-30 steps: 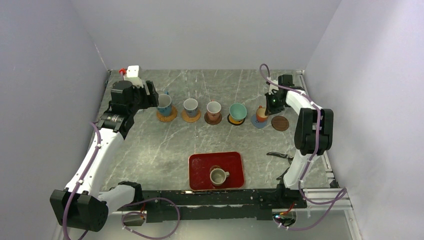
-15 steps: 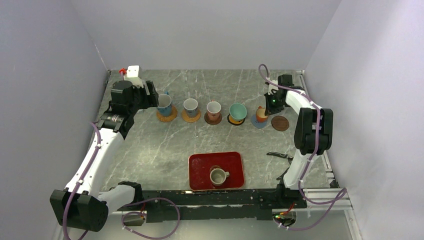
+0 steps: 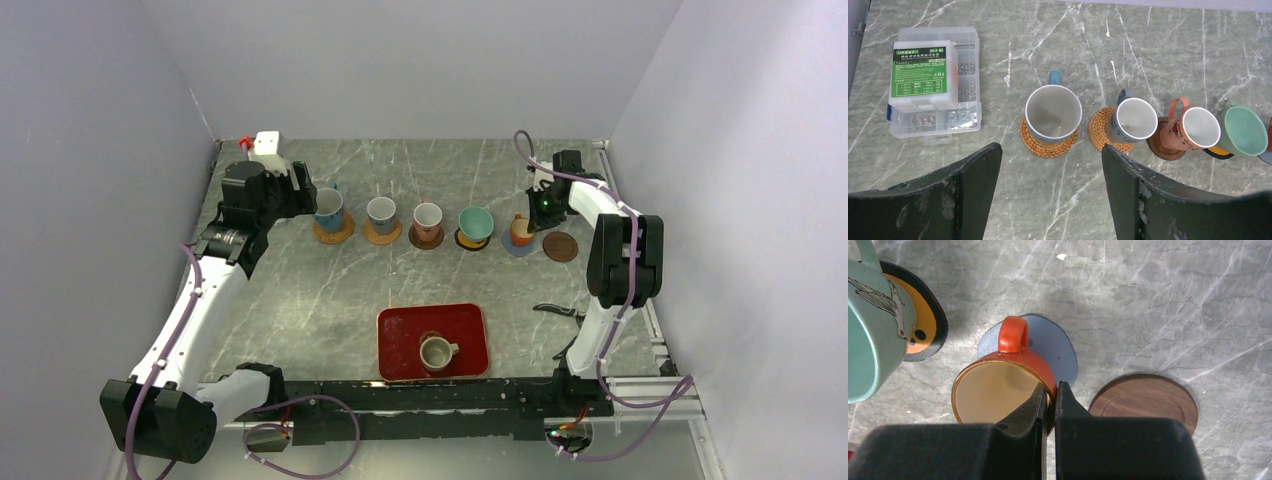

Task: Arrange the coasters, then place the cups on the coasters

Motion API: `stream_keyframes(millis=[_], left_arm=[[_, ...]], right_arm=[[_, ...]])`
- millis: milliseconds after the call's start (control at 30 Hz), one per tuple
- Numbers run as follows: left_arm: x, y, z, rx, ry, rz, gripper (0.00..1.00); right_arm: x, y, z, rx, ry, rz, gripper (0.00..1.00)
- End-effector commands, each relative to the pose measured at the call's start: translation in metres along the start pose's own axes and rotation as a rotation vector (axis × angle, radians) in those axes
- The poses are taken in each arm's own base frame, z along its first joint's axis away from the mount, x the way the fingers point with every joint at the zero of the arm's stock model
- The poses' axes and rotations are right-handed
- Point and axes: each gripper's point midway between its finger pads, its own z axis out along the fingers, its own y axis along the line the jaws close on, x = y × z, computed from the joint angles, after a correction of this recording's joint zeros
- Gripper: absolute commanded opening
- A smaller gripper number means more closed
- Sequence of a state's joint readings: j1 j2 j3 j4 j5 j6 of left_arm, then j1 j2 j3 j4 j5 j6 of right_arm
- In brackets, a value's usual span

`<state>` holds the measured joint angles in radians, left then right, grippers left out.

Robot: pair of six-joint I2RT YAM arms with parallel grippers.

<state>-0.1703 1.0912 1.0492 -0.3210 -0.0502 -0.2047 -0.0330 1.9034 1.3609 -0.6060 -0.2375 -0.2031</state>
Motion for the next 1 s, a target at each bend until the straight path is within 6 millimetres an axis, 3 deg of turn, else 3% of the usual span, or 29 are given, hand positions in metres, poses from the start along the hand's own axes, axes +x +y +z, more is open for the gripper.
stream_keyframes(millis=[0,400,967], left_arm=[[-0.015,-0.005,-0.004,0.017,-0.041,0.006,0.79],[-0.015,-0.004,-0.004,0.015,-0.043,0.006,0.79],[-0.016,-0.004,-0.004,0.012,-0.044,0.007,0.79]], right_arm=[[-0.016,0.000,-0.005,0.000,-0.031,-0.030,0.00],[-0.016,0.002,-0.005,-0.004,-0.034,-0.036,0.08],[-0.023,0.007,-0.018,0.005,-0.080,-0.045,0.31]])
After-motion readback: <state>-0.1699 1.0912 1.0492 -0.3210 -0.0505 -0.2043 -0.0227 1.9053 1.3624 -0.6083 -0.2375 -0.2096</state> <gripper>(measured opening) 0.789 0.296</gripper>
